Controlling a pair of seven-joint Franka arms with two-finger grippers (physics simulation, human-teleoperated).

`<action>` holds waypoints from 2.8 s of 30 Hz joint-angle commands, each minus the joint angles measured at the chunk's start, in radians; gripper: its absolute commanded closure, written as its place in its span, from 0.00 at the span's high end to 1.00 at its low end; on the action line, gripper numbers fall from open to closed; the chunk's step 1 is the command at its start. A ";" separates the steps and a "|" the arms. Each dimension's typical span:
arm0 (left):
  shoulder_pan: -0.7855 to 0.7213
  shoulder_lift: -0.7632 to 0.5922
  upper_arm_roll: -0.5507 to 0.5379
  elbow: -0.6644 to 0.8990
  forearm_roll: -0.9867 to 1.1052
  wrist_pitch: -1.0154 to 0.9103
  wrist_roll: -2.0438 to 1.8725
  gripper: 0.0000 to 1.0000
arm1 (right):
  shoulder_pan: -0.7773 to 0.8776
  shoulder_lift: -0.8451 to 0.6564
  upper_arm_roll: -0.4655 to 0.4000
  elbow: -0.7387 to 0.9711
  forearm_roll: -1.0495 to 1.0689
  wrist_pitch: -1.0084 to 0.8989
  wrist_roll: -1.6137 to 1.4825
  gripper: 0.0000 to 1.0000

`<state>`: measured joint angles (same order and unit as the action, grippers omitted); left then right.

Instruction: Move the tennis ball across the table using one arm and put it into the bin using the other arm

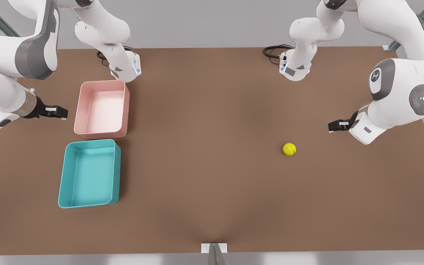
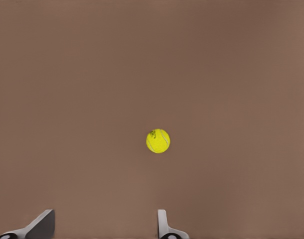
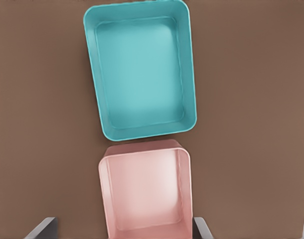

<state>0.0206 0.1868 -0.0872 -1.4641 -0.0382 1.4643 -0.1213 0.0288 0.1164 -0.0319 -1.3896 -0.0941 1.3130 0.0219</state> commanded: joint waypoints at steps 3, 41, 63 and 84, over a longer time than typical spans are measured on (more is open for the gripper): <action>0.001 -0.001 0.000 -0.010 -0.022 0.027 -0.026 0.74 | -0.001 -0.034 0.000 -0.060 0.005 0.066 0.038 1.00; -0.022 0.258 -0.026 -0.628 0.261 0.840 1.594 0.21 | 0.006 0.120 0.001 -0.074 0.025 0.066 0.033 1.00; -0.395 0.273 -0.031 -0.602 0.083 0.984 0.637 0.21 | 0.000 0.115 0.000 -0.074 0.022 0.080 -0.002 1.00; -0.071 0.129 -0.025 0.140 0.090 -0.033 -0.201 1.00 | 0.281 0.249 0.003 -0.192 0.083 0.488 0.340 1.00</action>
<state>-0.0520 0.3177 -0.1116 -1.3286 0.0440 1.5077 0.2991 0.2956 0.3626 -0.0289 -1.5692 -0.0139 1.6275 0.1226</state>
